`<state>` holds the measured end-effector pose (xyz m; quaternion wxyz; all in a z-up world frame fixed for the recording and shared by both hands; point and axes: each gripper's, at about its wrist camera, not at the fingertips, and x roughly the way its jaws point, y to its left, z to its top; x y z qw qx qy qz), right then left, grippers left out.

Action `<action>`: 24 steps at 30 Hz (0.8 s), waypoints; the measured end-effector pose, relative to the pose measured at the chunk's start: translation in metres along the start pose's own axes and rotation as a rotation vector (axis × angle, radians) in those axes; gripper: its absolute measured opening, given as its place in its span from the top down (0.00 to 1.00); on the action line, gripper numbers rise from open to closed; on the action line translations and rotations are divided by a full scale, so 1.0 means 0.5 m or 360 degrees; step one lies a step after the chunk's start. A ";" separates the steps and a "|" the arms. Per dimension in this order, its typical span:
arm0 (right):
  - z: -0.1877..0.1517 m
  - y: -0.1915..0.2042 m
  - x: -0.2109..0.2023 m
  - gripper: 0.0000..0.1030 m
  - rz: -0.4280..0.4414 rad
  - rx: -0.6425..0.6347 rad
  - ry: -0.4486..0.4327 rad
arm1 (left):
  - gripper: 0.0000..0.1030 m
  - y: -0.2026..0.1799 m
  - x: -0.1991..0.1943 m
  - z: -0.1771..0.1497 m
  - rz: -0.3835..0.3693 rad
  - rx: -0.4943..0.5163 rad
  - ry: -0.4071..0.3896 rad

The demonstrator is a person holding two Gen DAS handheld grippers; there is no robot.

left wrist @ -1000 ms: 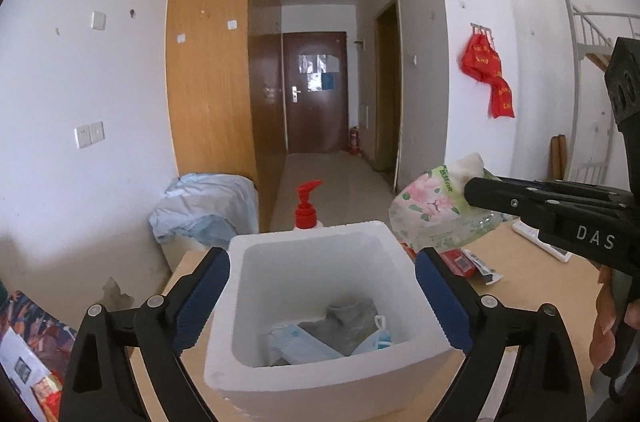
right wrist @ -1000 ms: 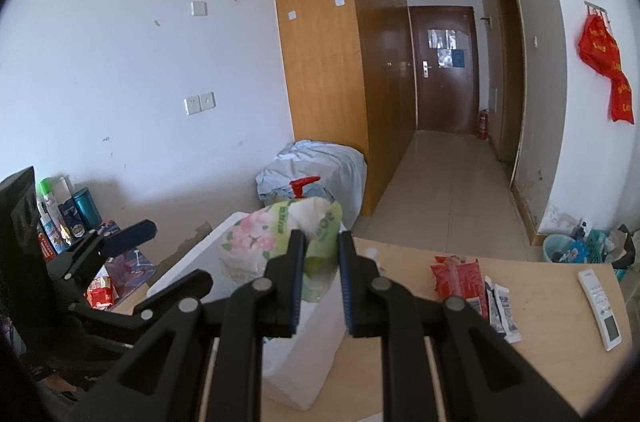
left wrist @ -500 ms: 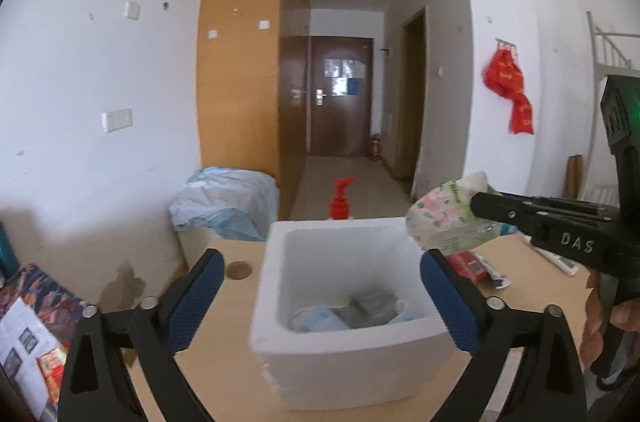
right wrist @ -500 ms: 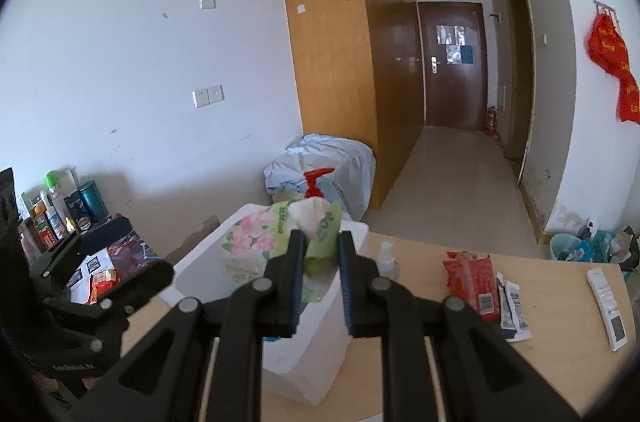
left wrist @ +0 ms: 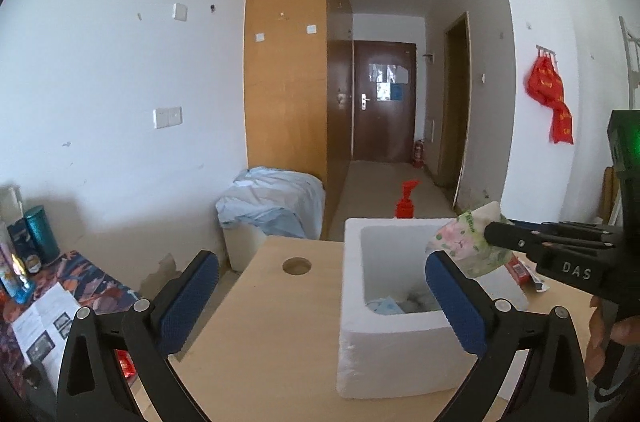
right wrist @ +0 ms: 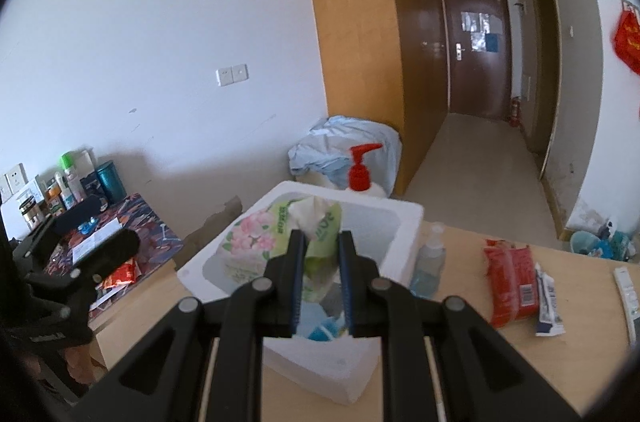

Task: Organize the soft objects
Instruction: 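Lower the floral tissue pack into the box and open the right gripper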

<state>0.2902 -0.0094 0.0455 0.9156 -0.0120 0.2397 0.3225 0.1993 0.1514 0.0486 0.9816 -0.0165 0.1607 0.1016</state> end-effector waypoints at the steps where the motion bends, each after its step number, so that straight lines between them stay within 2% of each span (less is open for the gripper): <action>1: 0.002 0.005 0.005 0.81 0.0009 -0.0003 0.0006 | 0.00 0.007 -0.003 -0.002 0.0015 -0.0004 -0.0003; 7: 0.003 0.020 0.027 0.81 0.0034 -0.0013 0.0030 | 0.00 0.040 -0.005 -0.006 0.0055 -0.0047 0.0016; 16: 0.006 0.019 0.049 0.81 0.0002 0.0008 0.0063 | 0.00 0.032 0.002 -0.006 0.0041 -0.0014 0.0026; 18: 0.006 0.020 0.050 0.73 -0.0003 0.0016 0.0073 | 0.00 0.032 0.002 -0.007 0.0037 -0.0011 0.0026; 21: 0.007 0.019 0.045 0.36 -0.0011 0.0044 0.0059 | 0.00 0.035 0.000 -0.007 0.0025 -0.0020 0.0026; 24: 0.009 0.016 0.036 0.21 -0.0033 0.0054 0.0026 | 0.00 0.035 -0.001 -0.006 0.0029 -0.0022 0.0028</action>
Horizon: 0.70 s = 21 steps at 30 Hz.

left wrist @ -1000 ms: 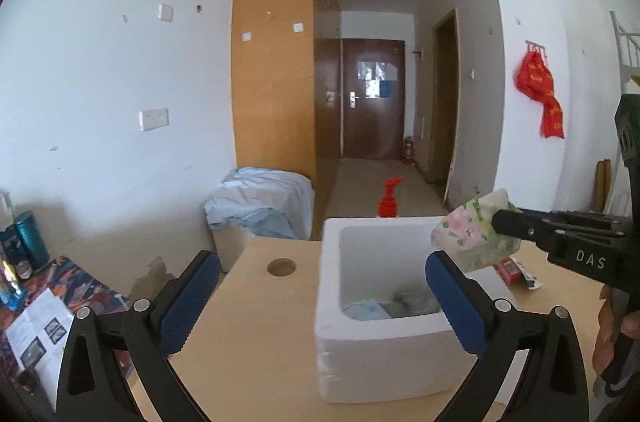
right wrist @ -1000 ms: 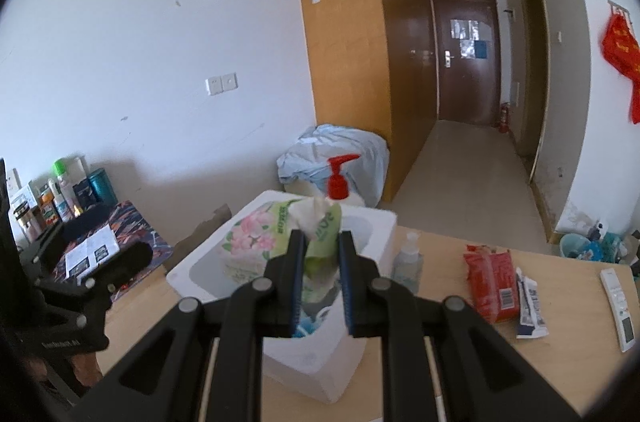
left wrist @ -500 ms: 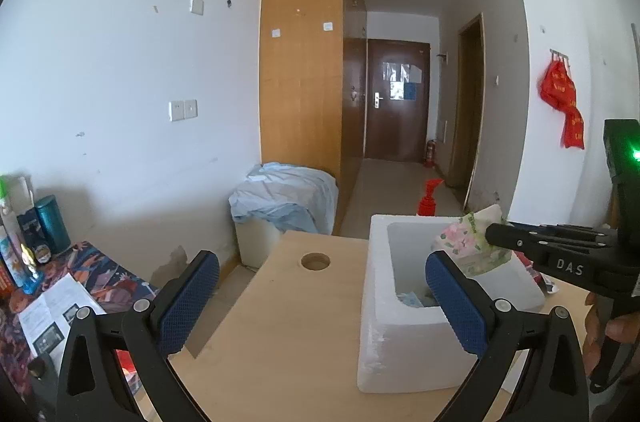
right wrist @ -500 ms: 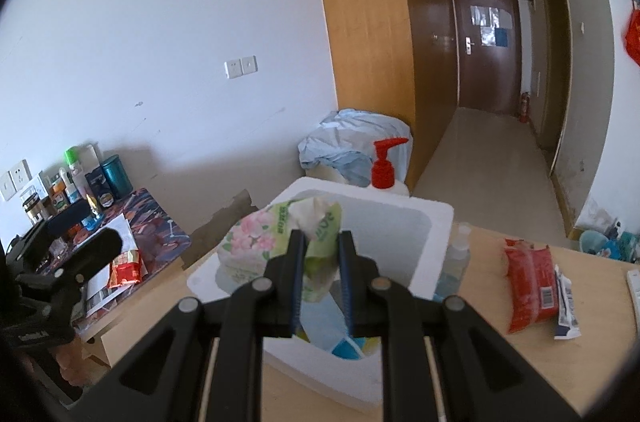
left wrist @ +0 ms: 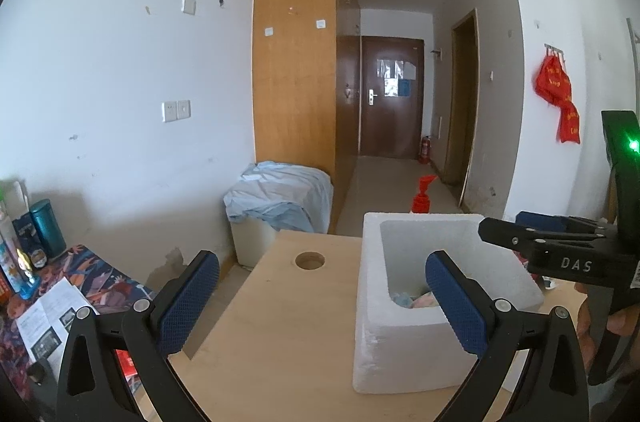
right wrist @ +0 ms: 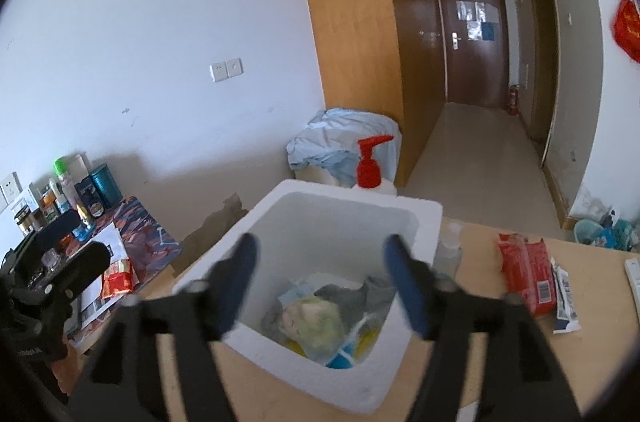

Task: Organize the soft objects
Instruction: 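Lower the floral tissue pack into the box and open the right gripper, then withdraw both grippers from the box toward the white tissue paper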

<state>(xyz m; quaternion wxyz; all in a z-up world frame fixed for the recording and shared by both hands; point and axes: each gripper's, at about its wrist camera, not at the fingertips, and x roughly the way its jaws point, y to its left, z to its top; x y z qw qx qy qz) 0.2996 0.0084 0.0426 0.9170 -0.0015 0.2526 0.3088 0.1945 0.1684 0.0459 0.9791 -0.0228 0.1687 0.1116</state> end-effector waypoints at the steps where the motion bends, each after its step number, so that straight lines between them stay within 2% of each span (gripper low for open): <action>1: 0.001 -0.002 -0.003 0.20 -0.0007 0.0010 -0.0007 | 0.00 0.000 -0.001 0.001 0.0000 -0.0001 0.0000; 7: 0.002 -0.001 0.001 0.15 -0.0001 0.0003 0.0023 | 0.00 -0.004 -0.005 0.000 -0.0002 0.0023 -0.0004; 11: 0.003 -0.001 -0.013 0.08 -0.0034 -0.0013 0.0006 | 0.00 -0.008 -0.004 0.004 -0.0022 0.0007 0.0000; 17: -0.002 -0.029 -0.061 0.08 -0.0090 0.0029 -0.0041 | 0.00 -0.055 -0.012 0.007 -0.0124 0.0043 -0.0008; 20: -0.017 -0.051 -0.103 0.08 -0.0164 0.0052 -0.0081 | 0.00 -0.093 -0.015 0.008 -0.0206 0.0067 -0.0004; 21: -0.022 -0.062 -0.119 0.04 -0.0187 0.0074 -0.0097 | 0.00 -0.110 -0.016 0.008 -0.0238 0.0081 -0.0005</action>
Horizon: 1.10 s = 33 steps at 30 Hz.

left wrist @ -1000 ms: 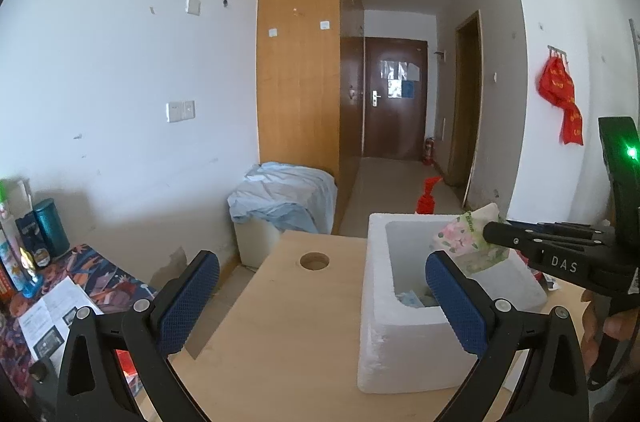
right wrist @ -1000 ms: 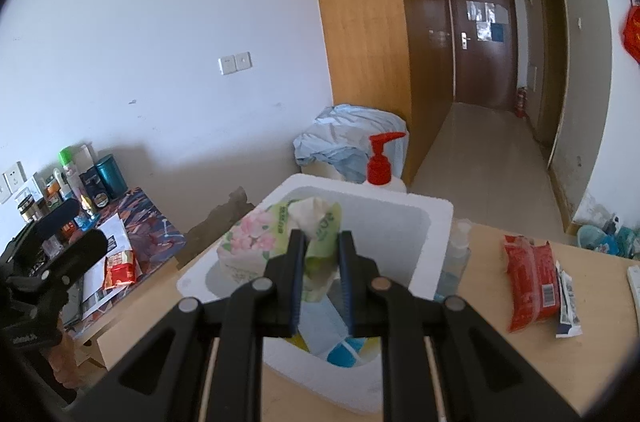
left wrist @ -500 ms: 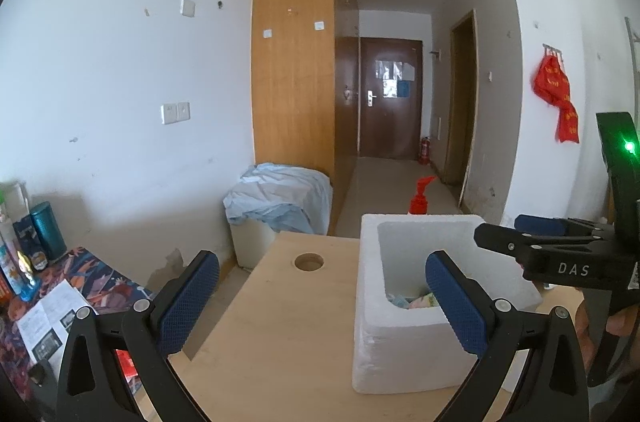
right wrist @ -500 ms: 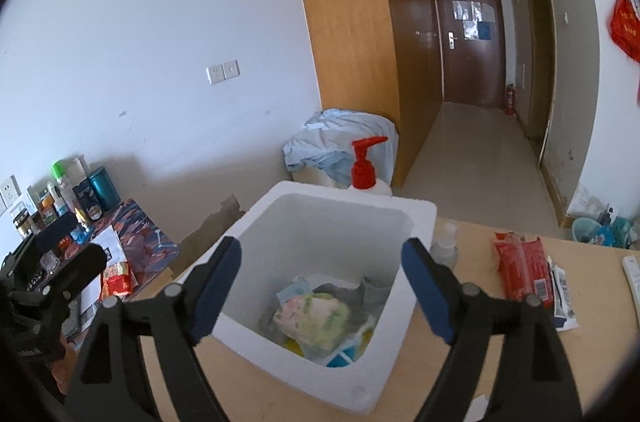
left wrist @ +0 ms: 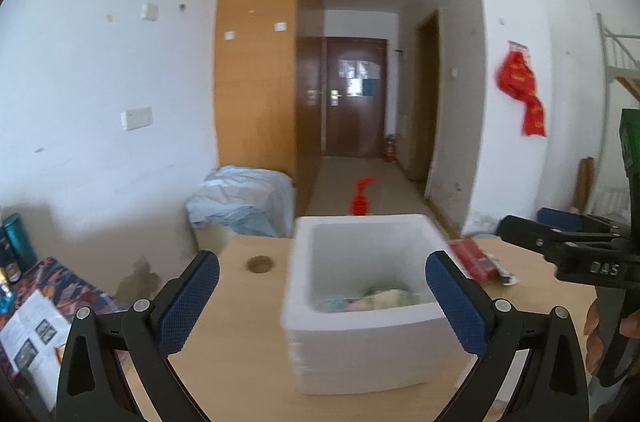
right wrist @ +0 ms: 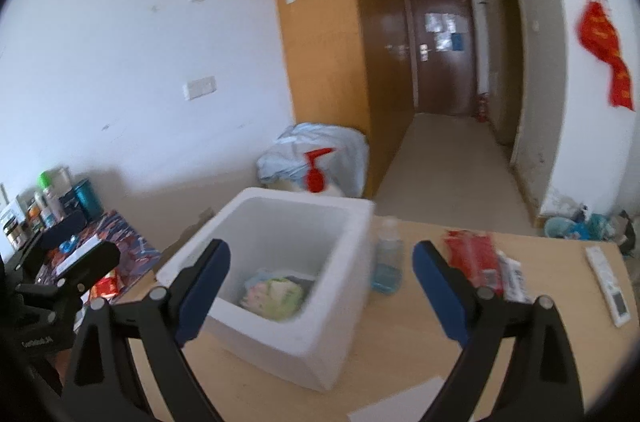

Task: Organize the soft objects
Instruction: 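Withdraw both grippers from the box toward the white tissue paper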

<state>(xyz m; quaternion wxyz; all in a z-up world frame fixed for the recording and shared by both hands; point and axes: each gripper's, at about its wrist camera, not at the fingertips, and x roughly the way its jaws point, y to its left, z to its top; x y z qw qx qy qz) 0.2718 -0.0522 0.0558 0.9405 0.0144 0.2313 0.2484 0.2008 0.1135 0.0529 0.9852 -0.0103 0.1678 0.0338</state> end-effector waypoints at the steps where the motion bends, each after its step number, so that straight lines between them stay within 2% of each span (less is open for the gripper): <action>1: -0.005 -0.016 -0.016 0.00 -0.0028 0.0024 -0.0009 | 0.00 -0.016 0.000 0.000 -0.0026 0.0010 -0.0002; 5: -0.028 -0.070 -0.075 0.00 -0.0176 0.0079 -0.0044 | 0.00 -0.070 0.004 0.000 -0.0119 0.0046 0.0005; 10: -0.053 -0.124 -0.128 0.00 -0.0290 0.0172 -0.0062 | 0.00 -0.123 -0.002 0.001 -0.0189 0.0091 0.0004; 21: -0.086 -0.134 -0.183 0.00 -0.0321 0.0167 -0.0077 | 0.00 -0.154 -0.051 -0.006 -0.0228 0.0113 -0.0026; 33: -0.186 -0.125 -0.245 0.00 -0.0356 0.0165 -0.0082 | 0.00 -0.165 -0.111 -0.115 -0.0253 0.0096 -0.0054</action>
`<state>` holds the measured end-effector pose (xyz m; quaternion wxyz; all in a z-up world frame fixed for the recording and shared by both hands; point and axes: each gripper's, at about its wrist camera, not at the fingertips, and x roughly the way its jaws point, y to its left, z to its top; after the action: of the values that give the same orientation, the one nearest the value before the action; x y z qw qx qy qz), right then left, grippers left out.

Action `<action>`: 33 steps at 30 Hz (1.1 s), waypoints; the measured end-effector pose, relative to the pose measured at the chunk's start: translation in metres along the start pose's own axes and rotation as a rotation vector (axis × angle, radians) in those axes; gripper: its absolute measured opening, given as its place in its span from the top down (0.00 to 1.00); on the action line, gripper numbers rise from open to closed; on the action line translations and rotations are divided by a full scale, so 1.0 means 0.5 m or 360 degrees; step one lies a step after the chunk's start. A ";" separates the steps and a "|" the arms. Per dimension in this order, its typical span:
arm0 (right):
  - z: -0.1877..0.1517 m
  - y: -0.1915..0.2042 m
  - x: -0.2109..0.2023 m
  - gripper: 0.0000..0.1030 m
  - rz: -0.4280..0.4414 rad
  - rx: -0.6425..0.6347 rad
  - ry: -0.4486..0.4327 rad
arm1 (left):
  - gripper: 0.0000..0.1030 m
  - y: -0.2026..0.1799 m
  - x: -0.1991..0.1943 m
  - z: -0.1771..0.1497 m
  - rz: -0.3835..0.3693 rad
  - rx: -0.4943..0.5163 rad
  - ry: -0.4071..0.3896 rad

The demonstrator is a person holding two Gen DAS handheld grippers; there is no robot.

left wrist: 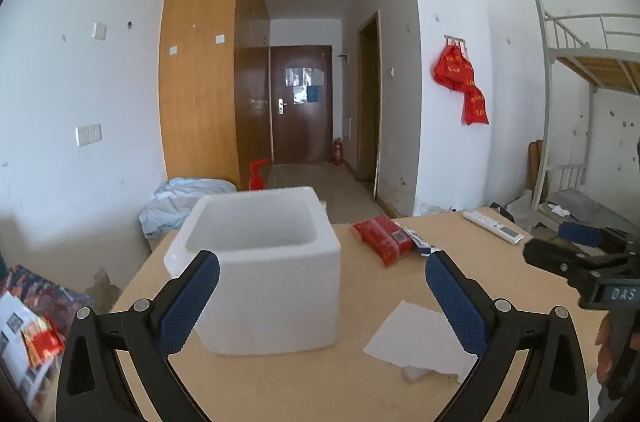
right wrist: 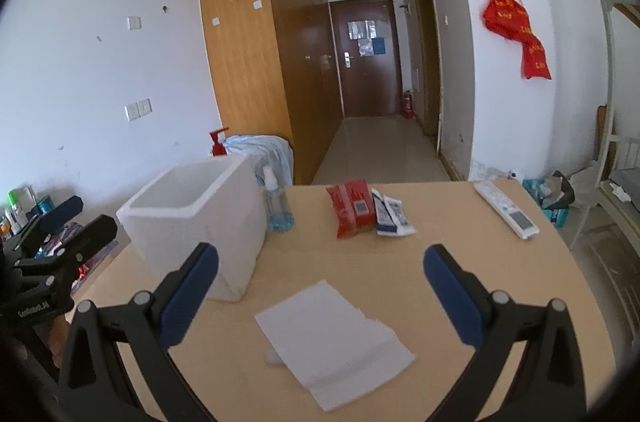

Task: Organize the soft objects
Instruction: 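Withdraw both grippers from the box toward the white tissue paper, then close the right gripper on the white tissue paper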

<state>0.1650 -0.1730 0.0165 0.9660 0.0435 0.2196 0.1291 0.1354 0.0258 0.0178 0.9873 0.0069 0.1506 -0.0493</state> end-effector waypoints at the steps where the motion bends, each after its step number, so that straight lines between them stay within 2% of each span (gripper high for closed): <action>1: -0.010 0.000 -0.006 0.00 -0.0001 -0.0005 -0.0005 | 0.00 0.001 -0.003 -0.008 -0.0014 -0.0008 0.0004; 9: -0.085 -0.001 -0.027 0.00 -0.0008 0.0035 0.0024 | 0.00 -0.013 -0.047 -0.077 -0.0028 -0.0007 -0.0041; 17: -0.149 -0.003 -0.028 0.00 0.0001 0.0075 0.0094 | 0.00 -0.018 -0.059 -0.139 -0.0068 -0.0010 0.0020; 25: -0.173 0.007 -0.022 0.00 0.0024 0.0066 0.0150 | 0.00 -0.023 -0.054 -0.153 -0.0098 -0.0001 0.0065; 33: -0.179 0.007 0.024 0.00 0.0039 0.0068 0.0249 | 0.00 -0.014 -0.026 -0.169 -0.0106 -0.0009 0.0116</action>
<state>0.1356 -0.1638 -0.0684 0.9431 0.0565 0.2967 0.1392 0.0975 0.0226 -0.0588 0.9790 0.0007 0.1868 -0.0814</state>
